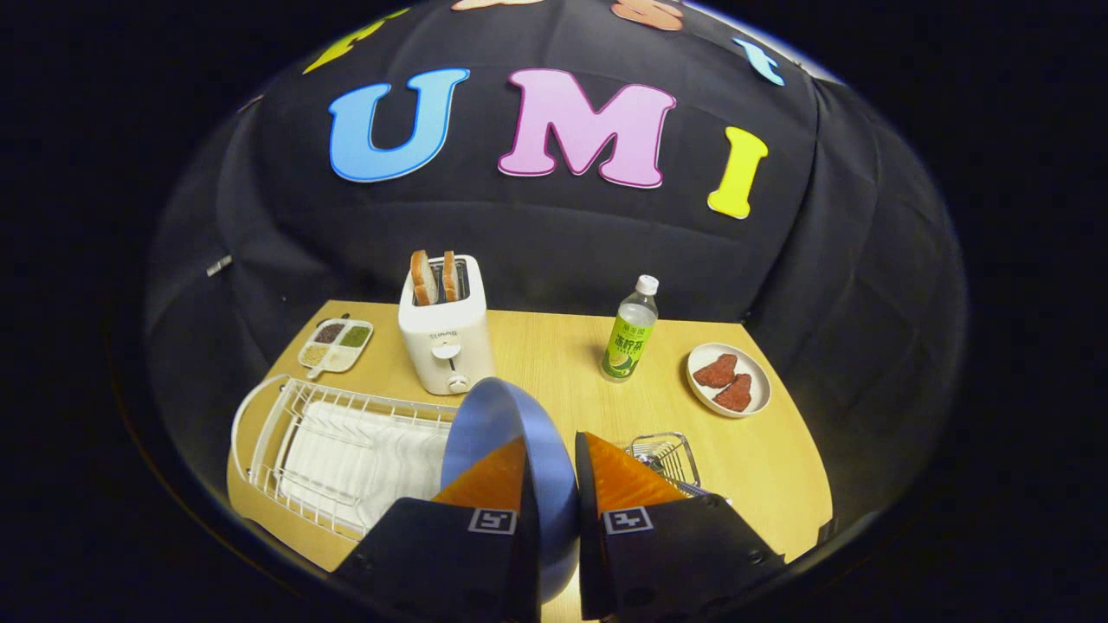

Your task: Take the plate from the dish rack, then take the spoon from the basket and place it into the plate.

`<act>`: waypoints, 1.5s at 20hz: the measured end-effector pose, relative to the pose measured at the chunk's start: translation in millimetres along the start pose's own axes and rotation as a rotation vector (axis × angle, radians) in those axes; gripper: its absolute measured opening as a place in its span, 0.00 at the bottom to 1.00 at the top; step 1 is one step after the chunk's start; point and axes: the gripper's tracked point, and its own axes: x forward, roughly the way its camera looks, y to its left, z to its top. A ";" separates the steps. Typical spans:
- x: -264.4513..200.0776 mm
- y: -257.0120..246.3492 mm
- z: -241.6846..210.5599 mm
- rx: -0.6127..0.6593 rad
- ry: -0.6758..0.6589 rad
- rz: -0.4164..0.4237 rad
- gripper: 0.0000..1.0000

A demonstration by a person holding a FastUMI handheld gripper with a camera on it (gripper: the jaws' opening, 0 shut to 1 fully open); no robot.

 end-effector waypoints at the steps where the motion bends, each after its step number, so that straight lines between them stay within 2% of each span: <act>1: -10.2 -8.9 0.6 0.030 -0.004 0.027 0.21; 6: -56.8 -61.5 -21.5 0.116 0.021 0.155 0.21; 13: -87.0 -128.6 -115.5 0.181 0.169 0.341 0.21; 16: -74.6 -145.7 -150.4 0.217 0.222 0.406 0.21; 23: 6.5 -162.7 -190.8 0.218 0.274 0.415 0.22; 27: 14.7 -157.3 -197.1 0.191 0.274 0.468 0.23; 30: 21.6 -164.4 -198.6 0.151 0.249 0.464 0.25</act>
